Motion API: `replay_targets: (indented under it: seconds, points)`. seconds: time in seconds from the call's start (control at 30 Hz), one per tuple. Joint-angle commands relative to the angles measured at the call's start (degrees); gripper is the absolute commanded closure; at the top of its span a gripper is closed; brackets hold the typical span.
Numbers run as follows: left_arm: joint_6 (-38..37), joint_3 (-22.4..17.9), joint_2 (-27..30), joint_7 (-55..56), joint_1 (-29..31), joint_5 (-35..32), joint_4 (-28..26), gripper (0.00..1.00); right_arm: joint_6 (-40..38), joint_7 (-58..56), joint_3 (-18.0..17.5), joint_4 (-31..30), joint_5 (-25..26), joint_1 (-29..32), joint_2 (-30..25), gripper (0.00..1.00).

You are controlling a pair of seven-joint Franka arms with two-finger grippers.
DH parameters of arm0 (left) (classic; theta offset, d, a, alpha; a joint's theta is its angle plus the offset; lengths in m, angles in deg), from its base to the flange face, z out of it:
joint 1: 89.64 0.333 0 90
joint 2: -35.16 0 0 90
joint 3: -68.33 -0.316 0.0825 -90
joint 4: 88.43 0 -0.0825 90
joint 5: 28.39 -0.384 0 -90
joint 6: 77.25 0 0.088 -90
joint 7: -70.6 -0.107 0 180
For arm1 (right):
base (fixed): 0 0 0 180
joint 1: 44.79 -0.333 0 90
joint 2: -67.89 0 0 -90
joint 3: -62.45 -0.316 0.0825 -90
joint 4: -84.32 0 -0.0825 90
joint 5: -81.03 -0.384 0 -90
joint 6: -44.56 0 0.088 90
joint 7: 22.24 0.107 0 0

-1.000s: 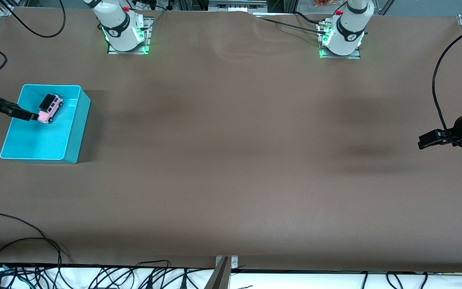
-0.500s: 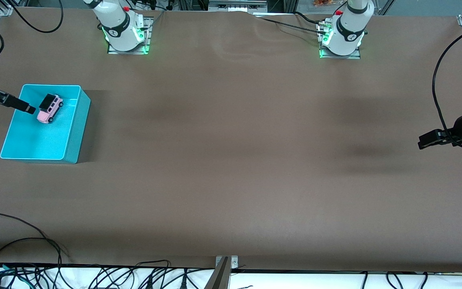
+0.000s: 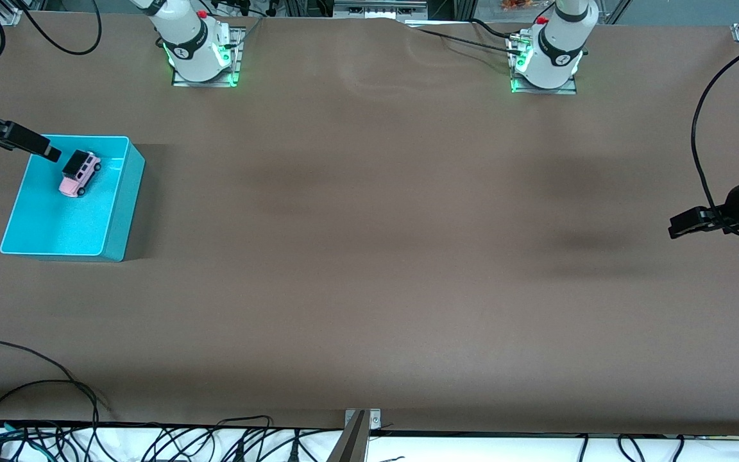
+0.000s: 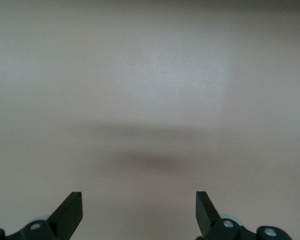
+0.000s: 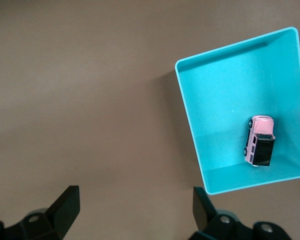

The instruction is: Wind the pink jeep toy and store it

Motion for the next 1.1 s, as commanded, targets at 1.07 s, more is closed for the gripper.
replay_targets:
  seconds: [1.07]
  points:
    - [-0.35, 0.14, 0.76, -1.09, 0.43, 1.21, -0.6, 0.0, -1.67, -2.88, -5.94, 5.3, 1.43, 2.77, 2.2, 0.0]
